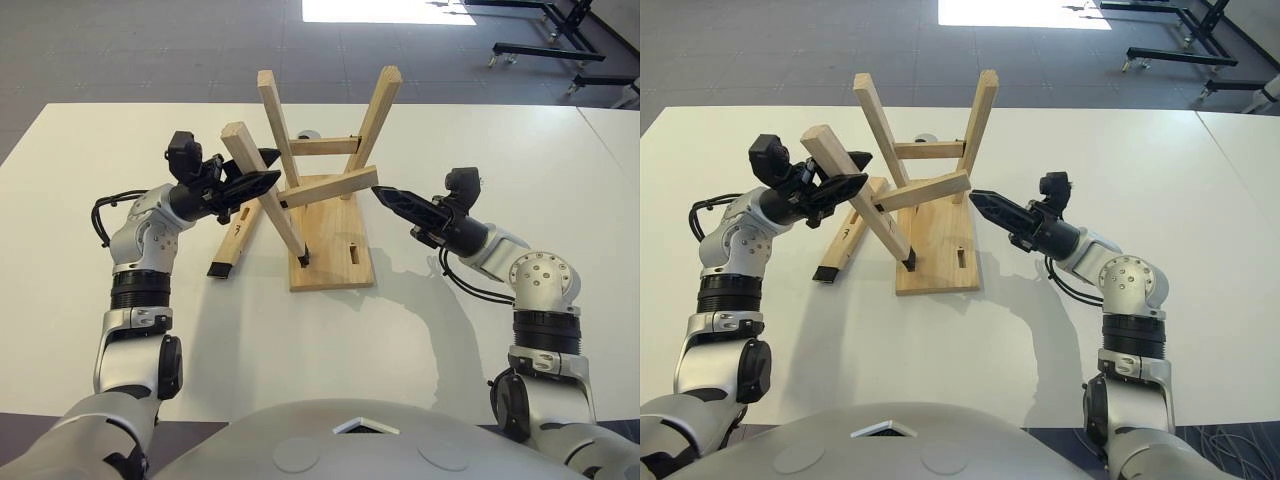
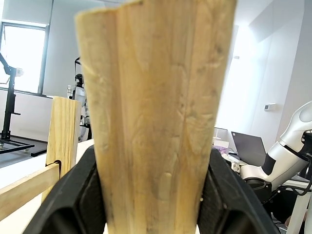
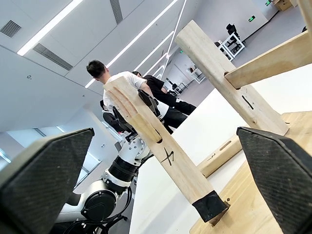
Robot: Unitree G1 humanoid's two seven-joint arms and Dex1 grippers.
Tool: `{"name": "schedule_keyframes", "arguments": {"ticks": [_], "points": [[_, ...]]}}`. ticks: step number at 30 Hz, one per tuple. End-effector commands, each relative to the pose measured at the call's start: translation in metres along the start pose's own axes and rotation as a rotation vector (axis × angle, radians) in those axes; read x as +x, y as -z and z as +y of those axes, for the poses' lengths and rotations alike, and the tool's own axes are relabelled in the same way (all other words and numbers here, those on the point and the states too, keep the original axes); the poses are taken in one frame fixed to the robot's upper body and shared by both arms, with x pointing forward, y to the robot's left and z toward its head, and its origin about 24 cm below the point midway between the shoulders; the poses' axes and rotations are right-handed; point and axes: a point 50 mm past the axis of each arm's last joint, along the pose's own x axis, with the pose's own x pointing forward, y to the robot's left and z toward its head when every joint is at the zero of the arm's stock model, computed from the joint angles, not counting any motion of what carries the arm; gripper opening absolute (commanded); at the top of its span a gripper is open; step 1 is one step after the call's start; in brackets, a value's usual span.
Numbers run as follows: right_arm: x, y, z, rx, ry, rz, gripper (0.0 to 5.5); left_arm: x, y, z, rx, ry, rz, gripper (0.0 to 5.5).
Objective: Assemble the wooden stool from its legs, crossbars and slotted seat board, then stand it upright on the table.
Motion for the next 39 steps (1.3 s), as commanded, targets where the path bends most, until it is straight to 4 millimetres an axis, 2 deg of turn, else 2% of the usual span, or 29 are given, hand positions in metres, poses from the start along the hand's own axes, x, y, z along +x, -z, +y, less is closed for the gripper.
{"name": "schedule_keyframes", "arguments": {"ticks": [1,14,29,39], "points": [[0.003,-0.003,0.001,0.002,-0.013,-0.009,5.40,0.003,-0.001,-0.001,0.019,0.010,-0.002,2.05],[0.005,-0.003,0.001,0.006,-0.015,-0.016,5.40,0.002,-0.003,-0.006,0.033,0.014,0.008,2.05],[0.005,0.001,0.002,0.016,-0.019,-0.011,5.40,-0.007,0.011,-0.013,0.042,-0.048,0.016,2.05],[0.005,0.003,0.002,0.019,-0.021,-0.017,5.40,0.000,-0.018,-0.014,0.127,-0.029,-0.004,2.05]]}}
